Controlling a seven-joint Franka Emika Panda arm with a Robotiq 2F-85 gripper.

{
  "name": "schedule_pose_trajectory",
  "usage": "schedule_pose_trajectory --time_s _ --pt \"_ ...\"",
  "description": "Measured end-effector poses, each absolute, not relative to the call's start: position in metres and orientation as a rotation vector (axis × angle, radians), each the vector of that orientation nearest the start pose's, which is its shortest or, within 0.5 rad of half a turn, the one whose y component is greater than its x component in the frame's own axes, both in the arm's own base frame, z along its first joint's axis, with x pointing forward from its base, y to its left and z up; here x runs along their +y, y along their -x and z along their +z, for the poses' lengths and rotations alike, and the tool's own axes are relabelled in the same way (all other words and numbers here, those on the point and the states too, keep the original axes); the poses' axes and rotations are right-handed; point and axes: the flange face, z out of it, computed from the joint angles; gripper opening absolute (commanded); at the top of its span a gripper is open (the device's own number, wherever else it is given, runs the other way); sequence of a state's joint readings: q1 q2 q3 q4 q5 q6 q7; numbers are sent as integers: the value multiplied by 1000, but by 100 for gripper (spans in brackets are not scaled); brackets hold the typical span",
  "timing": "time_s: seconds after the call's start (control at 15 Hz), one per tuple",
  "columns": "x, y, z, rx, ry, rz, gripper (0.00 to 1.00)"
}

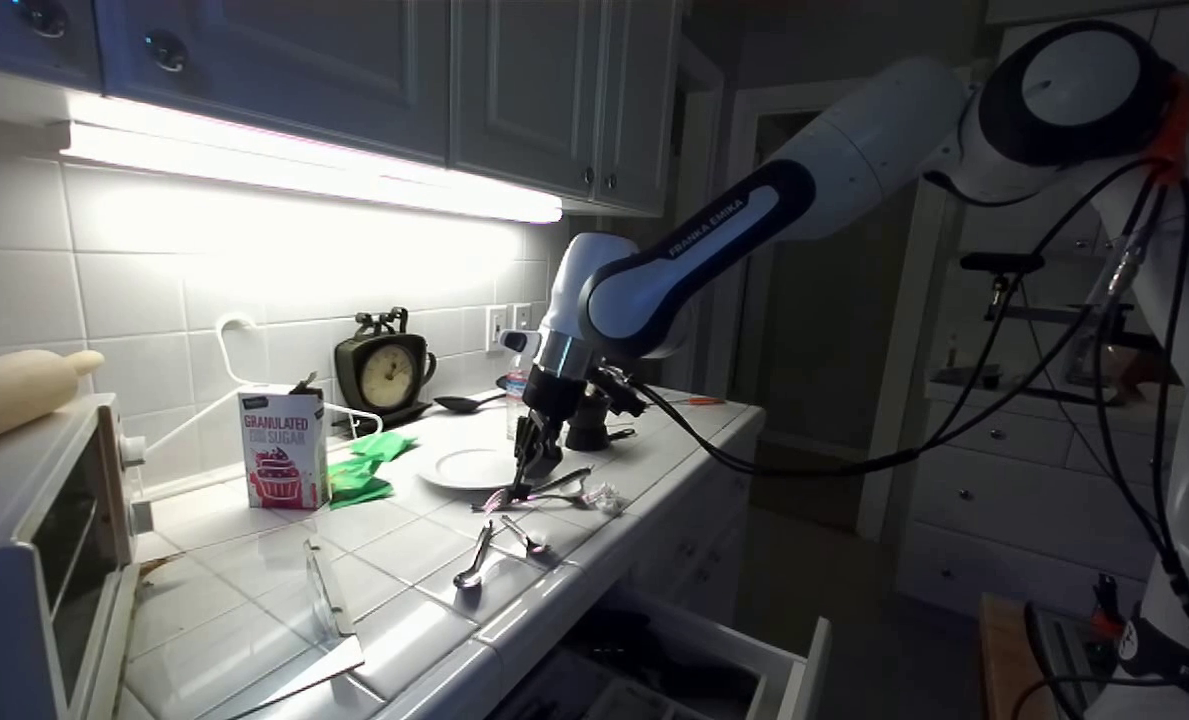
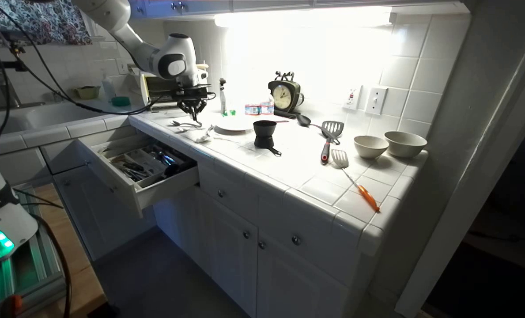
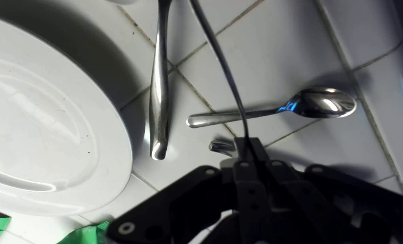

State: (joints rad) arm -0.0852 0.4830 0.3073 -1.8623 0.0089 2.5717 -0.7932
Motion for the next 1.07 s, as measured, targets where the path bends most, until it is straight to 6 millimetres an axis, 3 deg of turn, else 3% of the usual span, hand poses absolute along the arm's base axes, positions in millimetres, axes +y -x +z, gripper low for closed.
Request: schedule_pose_trajectory --time_s 0.53,1.07 --pt "125 -652 285 -1890 2437 -389 1" --pt "125 -652 285 -2187 2170 -303 1"
